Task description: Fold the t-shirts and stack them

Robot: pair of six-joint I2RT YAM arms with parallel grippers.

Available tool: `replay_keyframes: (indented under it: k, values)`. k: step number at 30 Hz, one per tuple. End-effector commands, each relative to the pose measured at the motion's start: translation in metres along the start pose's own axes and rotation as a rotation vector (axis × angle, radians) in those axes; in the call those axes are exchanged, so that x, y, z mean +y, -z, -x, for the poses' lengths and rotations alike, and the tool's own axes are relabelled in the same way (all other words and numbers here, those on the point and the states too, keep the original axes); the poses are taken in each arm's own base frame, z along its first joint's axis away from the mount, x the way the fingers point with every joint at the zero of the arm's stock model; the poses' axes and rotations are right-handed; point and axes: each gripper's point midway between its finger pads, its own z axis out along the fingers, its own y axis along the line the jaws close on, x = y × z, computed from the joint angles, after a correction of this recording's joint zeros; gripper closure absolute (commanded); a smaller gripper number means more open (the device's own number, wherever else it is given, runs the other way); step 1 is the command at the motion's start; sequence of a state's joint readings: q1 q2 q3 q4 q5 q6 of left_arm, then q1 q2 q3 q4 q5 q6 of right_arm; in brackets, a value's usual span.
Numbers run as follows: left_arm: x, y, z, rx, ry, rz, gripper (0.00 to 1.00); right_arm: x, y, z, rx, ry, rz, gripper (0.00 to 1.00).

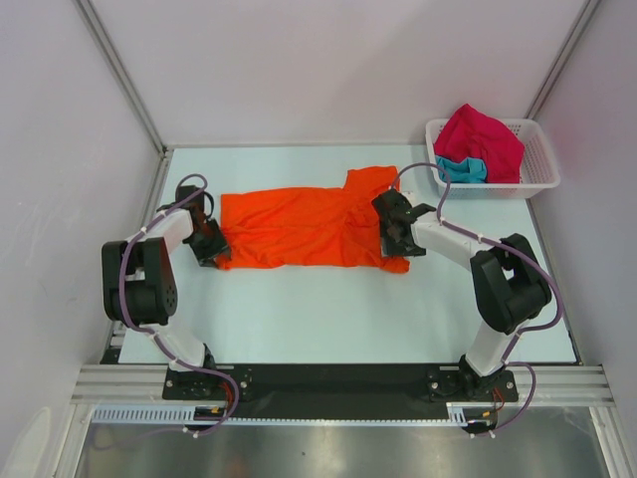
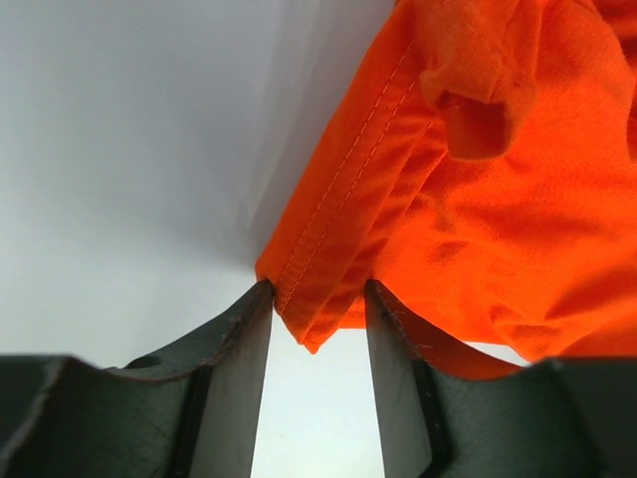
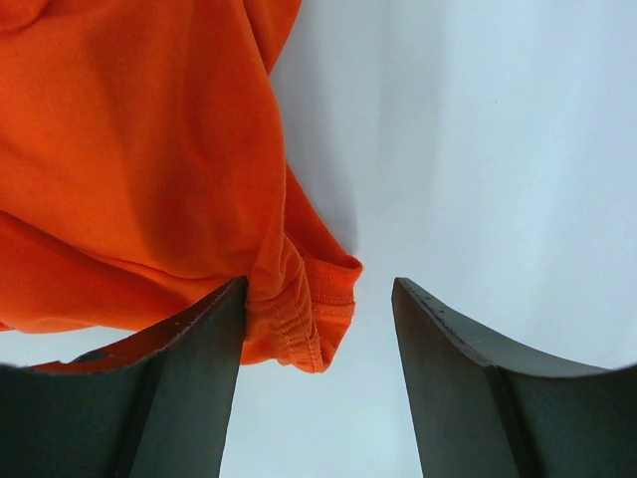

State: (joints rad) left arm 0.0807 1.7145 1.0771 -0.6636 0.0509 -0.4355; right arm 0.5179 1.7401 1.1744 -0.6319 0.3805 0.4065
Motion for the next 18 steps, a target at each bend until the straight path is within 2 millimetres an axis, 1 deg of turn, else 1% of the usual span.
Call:
replay_keyframes:
  k: [1, 3, 4, 6, 7, 8, 9, 10, 11, 12, 13, 18]
  values:
    - [-0.002, 0.000, 0.006, -0.025, -0.012, -0.001, 0.55, 0.002, 0.001, 0.007, -0.031, -0.016, 0.021, 0.36]
    - [-0.003, 0.001, 0.006, -0.027, -0.011, -0.004, 0.58, 0.003, -0.001, 0.005, -0.026, -0.015, 0.027, 0.37]
    - [-0.003, 0.000, 0.006, -0.027, -0.009, -0.005, 0.61, 0.006, -0.001, 0.004, -0.020, -0.016, 0.038, 0.39]
    - [-0.003, 0.000, 0.006, -0.024, -0.011, -0.007, 0.76, 0.009, -0.001, 0.003, -0.018, -0.014, 0.055, 0.44]
    - [-0.003, 0.000, 0.006, -0.026, -0.011, -0.009, 0.83, 0.011, -0.002, 0.002, -0.016, -0.016, 0.069, 0.54]
    - [-0.004, 0.000, 0.006, -0.023, -0.009, -0.010, 0.92, 0.012, -0.002, 0.000, -0.011, -0.013, 0.077, 0.60]
    - [-0.004, 0.000, 0.005, -0.022, -0.011, -0.011, 0.94, 0.013, -0.002, 0.000, -0.011, -0.014, 0.080, 0.67]
    - [-0.004, 0.000, 0.005, -0.022, -0.009, -0.011, 0.96, 0.015, -0.002, -0.001, -0.007, -0.014, 0.090, 0.82]
    - [-0.004, 0.000, 0.005, -0.021, -0.009, -0.010, 1.00, 0.015, -0.002, -0.002, -0.007, -0.013, 0.094, 0.90]
    - [-0.004, 0.000, 0.006, -0.023, -0.010, -0.012, 1.00, 0.015, -0.002, -0.002, -0.008, -0.017, 0.096, 0.97]
    - [-0.004, 0.000, 0.006, -0.024, -0.011, -0.013, 1.00, 0.016, -0.002, -0.003, -0.007, -0.012, 0.099, 1.00]
    - [-0.003, 0.004, 0.007, -0.031, -0.013, -0.010, 1.00, 0.012, 0.002, -0.003, -0.023, -0.014, 0.094, 1.00]
